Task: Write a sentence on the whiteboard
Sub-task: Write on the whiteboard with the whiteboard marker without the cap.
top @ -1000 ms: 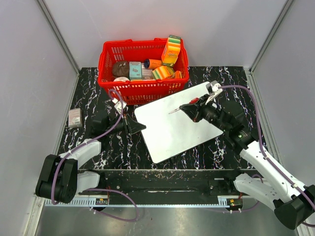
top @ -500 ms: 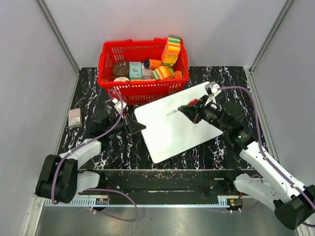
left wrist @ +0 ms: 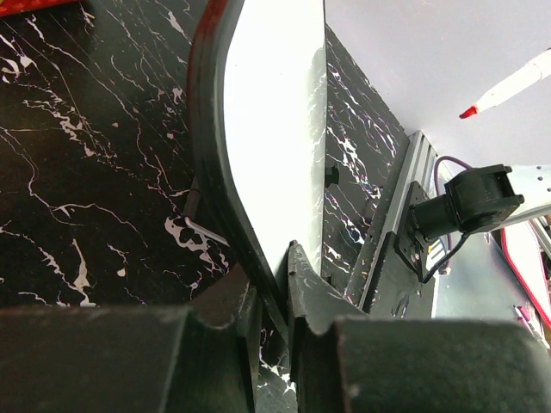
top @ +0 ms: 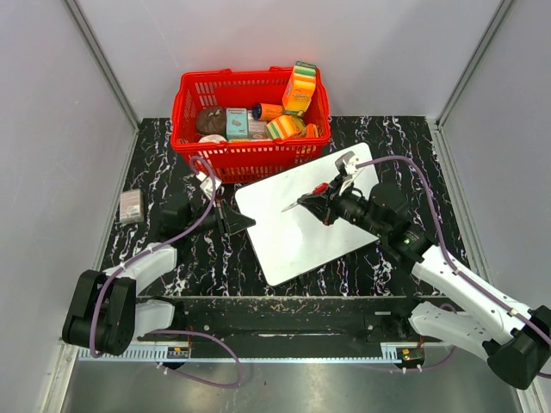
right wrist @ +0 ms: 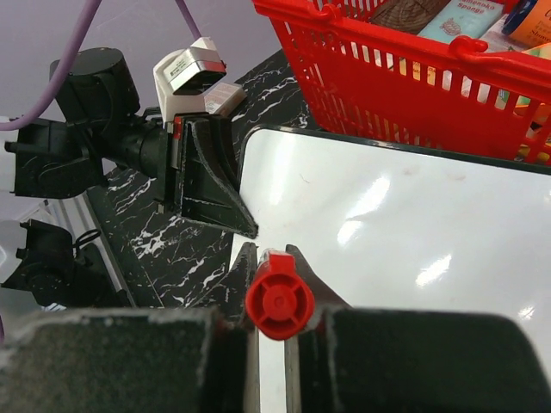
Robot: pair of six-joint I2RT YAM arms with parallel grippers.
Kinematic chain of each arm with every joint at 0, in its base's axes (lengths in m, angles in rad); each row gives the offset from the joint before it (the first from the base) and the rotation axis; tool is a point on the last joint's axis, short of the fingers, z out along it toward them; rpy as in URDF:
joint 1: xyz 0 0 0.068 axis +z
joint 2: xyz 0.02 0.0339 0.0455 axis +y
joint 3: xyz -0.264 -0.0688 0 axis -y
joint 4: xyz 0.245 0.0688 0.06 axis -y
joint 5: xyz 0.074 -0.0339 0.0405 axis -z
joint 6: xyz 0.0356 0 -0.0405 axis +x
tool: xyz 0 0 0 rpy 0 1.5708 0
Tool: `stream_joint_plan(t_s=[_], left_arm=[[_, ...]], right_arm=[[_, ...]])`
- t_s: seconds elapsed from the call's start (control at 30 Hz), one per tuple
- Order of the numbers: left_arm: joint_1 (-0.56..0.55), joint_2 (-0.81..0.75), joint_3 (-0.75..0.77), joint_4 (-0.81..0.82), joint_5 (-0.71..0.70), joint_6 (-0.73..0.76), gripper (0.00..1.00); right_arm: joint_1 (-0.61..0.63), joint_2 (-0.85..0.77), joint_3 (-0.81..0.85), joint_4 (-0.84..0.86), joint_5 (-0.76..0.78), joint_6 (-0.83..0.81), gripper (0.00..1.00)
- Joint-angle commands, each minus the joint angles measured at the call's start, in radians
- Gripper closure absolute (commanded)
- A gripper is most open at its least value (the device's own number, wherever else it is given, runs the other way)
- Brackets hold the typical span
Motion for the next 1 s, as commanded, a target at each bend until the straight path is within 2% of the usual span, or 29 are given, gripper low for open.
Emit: stream_joint_plan(t_s=[0.0,0.2,0.33,0.53,0.97], left_arm=[[-0.016,0.026,-0.011,-0.046,-0.033,0.194,1.00],[-0.016,0.026,-0.009,-0.048,-0.033,0.194,1.00],[-0.016,0.025,-0.009,-0.046,-0.032,0.194,1.00],[-0.016,0.025,-0.011,-0.045,-0.029,0.193,1.00],[-0.016,0.028,-0.009,-0.043,-0.027,0.191,1.00]], right_arm=[[0.016,0.012,0.027,0.059,0.032,-0.045,1.00],[0.039,0.044,0.024,0.087,0.057,-0.056,1.00],[0.058,0.072,0.027,0.107,0.133,-0.058,1.00],[0.068,0.119,0.026,0.202,0.190,-0.045,1.00],[0.091,0.228,0.065,0.248,0.138,-0.036,1.00]])
